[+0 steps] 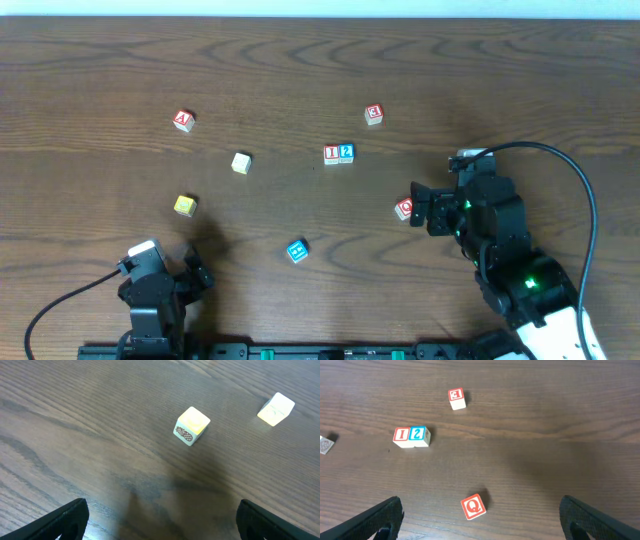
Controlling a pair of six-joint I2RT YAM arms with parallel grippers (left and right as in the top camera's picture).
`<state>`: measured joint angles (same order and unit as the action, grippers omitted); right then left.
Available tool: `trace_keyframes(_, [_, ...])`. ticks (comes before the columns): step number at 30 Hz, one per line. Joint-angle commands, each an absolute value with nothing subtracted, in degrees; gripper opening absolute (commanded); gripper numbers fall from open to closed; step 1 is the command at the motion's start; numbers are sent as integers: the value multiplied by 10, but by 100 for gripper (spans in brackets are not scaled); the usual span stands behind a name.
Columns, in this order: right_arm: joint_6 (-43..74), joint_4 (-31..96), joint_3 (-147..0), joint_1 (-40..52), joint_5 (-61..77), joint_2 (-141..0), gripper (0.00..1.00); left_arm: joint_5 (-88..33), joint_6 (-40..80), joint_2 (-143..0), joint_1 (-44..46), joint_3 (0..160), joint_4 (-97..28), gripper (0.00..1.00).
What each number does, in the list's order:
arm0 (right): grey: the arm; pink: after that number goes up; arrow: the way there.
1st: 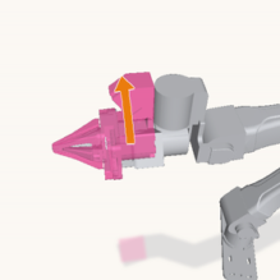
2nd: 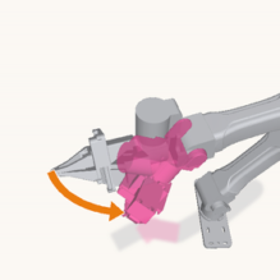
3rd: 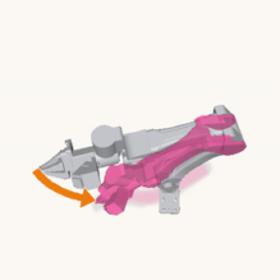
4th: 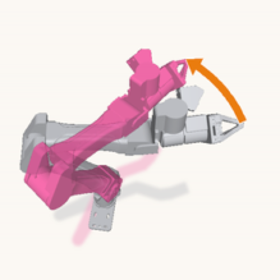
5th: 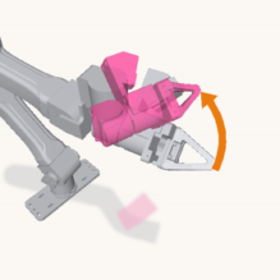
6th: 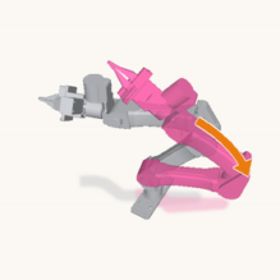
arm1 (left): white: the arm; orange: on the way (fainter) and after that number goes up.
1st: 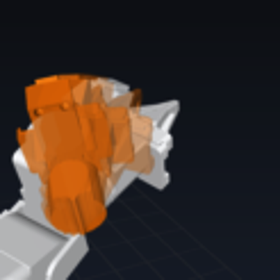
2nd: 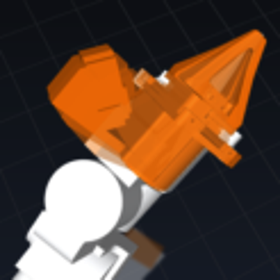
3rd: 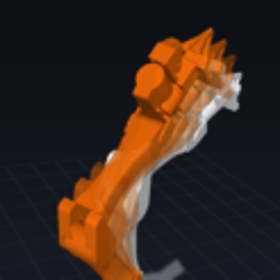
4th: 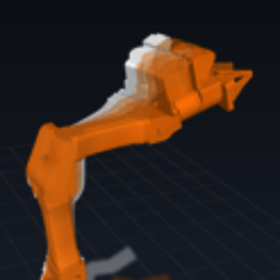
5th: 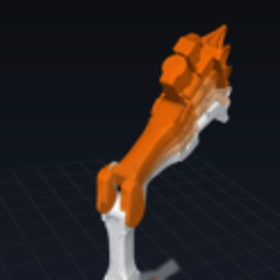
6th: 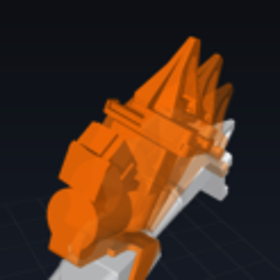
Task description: Spell out Ai2
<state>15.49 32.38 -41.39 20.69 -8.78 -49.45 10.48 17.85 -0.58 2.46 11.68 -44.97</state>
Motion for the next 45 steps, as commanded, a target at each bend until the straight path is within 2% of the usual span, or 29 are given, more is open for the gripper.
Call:
trace_keyframes(1, [163,326,-408,203,-86,-495,99,105,183,-2,23,102,-455,95])
trace_keyframes(4, [163,326,-408,203,-86,-495,99,105,184,-2,23,101,-432,95])
trace_keyframes(8, [163,326,-408,203,-86,-495,99,89,255,-2,23,101,-392,95])
trace_keyframes(11, [163,326,-408,203,-86,-495,99,89,266,-2,23,101,-365,95])
trace_keyframes(18, [163,326,-408,203,-86,-495,99,97,155,-5,23,101,-286,95])
trace_keyframes(23, [163,326,-408,203,-86,-495,99,147,130,-54,22,101,-217,95])
trace_keyframes(28, [163,326,-408,203,-86,-495,99,164,92,-172,22,101,-86,95])
trace_keyframes(34, [163,326,-408,203,-86,-495,99,172,51,-377,22,137,64,95])
trace_keyframes(45, [163,326,-408,203,-86,-495,99,174,17,-747,22,424,42,95])
